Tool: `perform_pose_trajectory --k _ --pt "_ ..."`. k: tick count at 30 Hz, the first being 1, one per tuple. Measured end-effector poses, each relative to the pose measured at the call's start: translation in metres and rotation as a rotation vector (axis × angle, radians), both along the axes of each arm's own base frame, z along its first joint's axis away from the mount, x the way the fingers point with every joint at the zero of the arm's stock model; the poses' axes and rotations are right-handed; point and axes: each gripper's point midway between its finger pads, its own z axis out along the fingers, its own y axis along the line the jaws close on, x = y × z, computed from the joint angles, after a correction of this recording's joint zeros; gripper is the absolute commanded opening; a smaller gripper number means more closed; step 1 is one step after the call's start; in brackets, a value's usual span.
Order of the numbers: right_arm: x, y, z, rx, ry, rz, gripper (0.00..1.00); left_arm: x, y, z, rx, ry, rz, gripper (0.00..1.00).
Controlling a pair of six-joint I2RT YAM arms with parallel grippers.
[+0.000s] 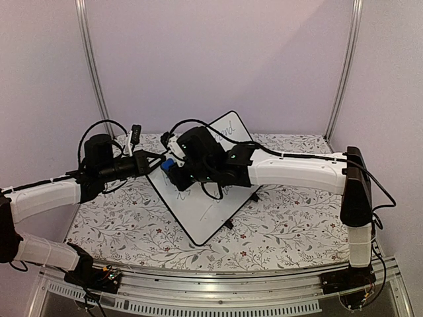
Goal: Erase the whiteboard
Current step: Erase the whiteboard on the whiteboard stand.
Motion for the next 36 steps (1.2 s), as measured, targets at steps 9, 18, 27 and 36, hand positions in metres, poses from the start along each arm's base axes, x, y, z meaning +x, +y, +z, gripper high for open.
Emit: perform_pose_trajectory --k 9,18,27,36 --pt "-0.003 0.002 -0.003 0.004 0.018 0.033 0.0 0.0 0.0 -0.001 0.001 0.001 0.002 0.0" --pt "-0.008 -0.006 -0.019 -0.008 0.026 0.034 0.0 0.001 0.001 -0.002 0.005 0.004 0.011 0.0" --pt "-0.022 -0.011 -0.03 -0.034 0.037 0.051 0.0 0.001 0.001 -0.002 0.004 0.003 0.008 0.0" --pt "-0.017 -0.001 -0.012 -0.042 0.028 0.057 0.0 0.0 0.0 0.0 -0.001 -0.001 0.0 0.0"
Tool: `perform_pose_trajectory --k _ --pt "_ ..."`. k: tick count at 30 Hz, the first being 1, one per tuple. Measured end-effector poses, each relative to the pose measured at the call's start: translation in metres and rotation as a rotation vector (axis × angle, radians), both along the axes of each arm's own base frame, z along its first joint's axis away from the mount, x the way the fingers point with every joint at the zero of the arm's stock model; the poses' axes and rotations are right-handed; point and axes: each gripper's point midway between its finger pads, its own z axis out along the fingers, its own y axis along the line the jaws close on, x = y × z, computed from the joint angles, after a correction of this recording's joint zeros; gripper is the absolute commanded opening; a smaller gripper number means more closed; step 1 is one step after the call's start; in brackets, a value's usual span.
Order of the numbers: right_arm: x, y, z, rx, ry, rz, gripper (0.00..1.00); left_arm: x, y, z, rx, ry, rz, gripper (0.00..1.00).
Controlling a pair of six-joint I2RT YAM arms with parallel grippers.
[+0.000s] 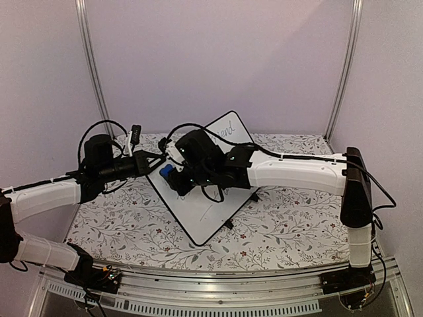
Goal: Erase the whiteboard
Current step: Erase the whiteboard on the whiteboard stand.
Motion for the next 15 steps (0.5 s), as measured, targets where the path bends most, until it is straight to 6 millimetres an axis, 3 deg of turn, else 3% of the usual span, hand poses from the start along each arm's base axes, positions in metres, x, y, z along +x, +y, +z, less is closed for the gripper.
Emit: perform_pose_trajectory --k 10,15 --pt "0.002 0.008 0.007 -0.003 -0.012 0.01 0.0 0.0 0.0 0.0 0.0 0.0 0.001 0.0" --pt "0.0 0.004 -0.003 -0.01 0.003 0.007 0.0 0.001 0.001 -0.001 0.003 0.002 0.007 0.0"
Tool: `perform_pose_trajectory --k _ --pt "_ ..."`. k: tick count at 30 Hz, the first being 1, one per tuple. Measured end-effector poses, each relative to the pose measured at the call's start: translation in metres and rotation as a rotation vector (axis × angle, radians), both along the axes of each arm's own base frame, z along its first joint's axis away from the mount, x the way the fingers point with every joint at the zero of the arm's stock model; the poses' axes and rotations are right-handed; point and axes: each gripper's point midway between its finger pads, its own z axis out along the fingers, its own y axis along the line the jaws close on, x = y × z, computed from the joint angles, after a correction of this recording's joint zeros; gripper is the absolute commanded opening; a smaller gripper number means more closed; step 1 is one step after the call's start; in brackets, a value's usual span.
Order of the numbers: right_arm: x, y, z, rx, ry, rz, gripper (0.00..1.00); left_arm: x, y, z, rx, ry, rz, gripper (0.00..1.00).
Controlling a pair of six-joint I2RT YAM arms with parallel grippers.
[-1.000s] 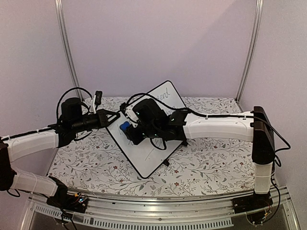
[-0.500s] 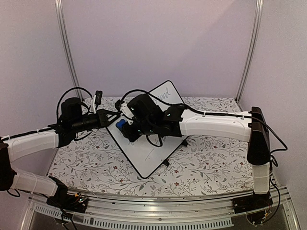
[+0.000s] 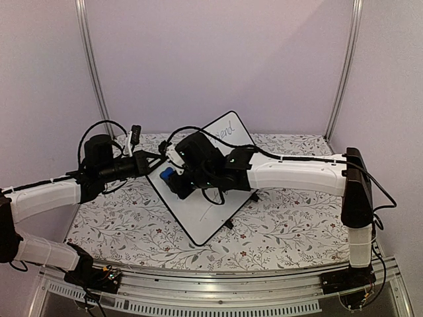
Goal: Erase the whiteboard
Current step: Erase the whiteboard on the whiteboard stand.
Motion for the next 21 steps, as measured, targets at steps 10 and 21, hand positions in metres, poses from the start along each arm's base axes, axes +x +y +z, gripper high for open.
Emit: perform_pose_trajectory --k 10,21 --pt "-0.024 -0.016 -0.024 -0.066 0.046 0.002 0.0 0.0 0.0 0.0 -0.001 -0.001 -0.001 0.0" --pt "-0.022 -0.019 -0.019 -0.095 0.024 -0.023 0.0 -0.001 -0.001 0.001 -0.005 -0.004 -0.009 0.0"
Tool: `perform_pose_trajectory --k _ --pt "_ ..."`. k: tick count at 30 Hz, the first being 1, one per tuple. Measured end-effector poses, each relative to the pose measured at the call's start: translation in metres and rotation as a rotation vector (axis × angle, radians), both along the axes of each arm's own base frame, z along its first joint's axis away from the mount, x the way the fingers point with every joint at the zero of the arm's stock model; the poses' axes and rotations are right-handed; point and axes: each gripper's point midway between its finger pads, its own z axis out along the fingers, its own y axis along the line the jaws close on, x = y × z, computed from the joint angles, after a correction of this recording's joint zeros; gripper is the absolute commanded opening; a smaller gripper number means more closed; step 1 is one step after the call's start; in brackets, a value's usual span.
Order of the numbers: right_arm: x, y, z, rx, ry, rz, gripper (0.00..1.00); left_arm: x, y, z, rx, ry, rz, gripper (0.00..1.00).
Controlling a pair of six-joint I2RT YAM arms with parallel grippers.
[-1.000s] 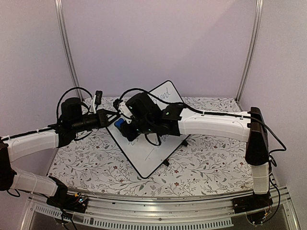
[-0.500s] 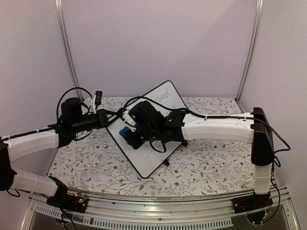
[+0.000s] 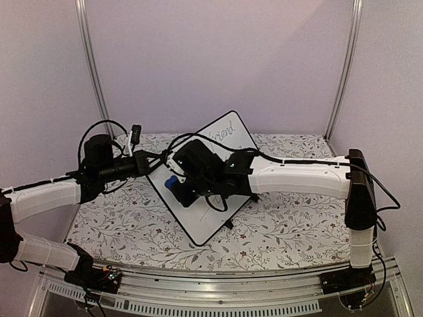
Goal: Erase the whiteboard
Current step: Erase the whiteboard on the whiteboard stand.
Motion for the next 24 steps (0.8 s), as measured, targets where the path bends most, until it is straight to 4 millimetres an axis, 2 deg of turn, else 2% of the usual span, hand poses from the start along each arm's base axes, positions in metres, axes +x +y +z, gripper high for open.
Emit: perform_pose_trajectory --k 8,12,16,24 --pt "0.023 0.013 0.027 0.042 -0.052 -0.013 0.0 0.0 0.0 0.0 -0.001 -0.001 -0.002 0.0" --pt "0.028 0.01 0.027 0.036 -0.056 -0.011 0.0 0.0 0.0 0.0 -0.001 -0.001 -0.002 0.0" --pt "0.026 0.006 0.017 0.014 -0.053 0.004 0.0 0.0 0.0 0.0 0.001 0.0 0.002 0.0" --pt "0.007 -0.024 -0.019 -0.072 0.006 0.036 0.0 0.0 0.0 0.0 0.001 0.001 0.002 0.0"
